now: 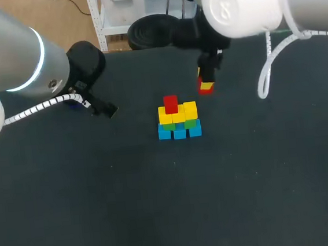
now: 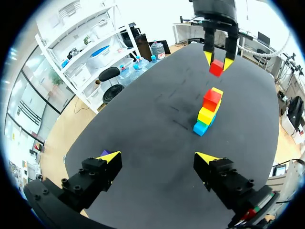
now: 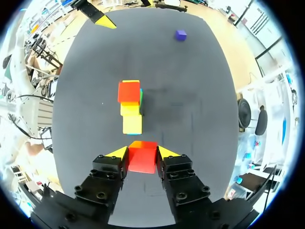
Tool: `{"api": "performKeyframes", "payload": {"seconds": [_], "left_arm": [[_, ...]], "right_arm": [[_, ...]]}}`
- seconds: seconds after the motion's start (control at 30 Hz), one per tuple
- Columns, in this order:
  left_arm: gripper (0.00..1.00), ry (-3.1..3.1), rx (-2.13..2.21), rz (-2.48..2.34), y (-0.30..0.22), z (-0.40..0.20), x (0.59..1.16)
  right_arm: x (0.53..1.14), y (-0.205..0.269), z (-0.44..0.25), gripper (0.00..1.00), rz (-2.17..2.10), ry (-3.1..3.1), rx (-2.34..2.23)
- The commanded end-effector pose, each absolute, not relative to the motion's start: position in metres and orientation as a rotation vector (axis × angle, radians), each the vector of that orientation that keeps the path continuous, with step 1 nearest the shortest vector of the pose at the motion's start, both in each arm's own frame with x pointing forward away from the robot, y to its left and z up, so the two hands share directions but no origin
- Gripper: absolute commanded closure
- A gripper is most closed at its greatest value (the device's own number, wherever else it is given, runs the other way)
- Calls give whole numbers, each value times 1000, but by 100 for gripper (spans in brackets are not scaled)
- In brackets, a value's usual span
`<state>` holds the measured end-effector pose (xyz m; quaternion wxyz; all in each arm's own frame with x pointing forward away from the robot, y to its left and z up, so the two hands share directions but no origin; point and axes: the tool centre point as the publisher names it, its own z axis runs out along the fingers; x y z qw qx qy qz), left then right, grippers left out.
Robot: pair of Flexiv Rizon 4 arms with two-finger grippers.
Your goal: Place the blue cubes, place green cubes on the blue cubes, place the yellow cubes on the green cubes, then place the red cubes on the yellow cubes, and place purple cube on the red cubes.
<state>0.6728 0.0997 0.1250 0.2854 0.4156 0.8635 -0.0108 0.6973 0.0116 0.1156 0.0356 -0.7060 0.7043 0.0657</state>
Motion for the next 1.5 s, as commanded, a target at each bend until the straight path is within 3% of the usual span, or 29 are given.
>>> {"api": "performKeyframes", "payload": {"seconds": [0.03,1.5], "left_arm": [[0,2307,1113,-33,100,125,673],[0,2307,1113,-33,100,125,673]], "right_arm": [[703,22,113,100,230,2160,-2199],[674,55,102,100,315,2189,-2297]]}}
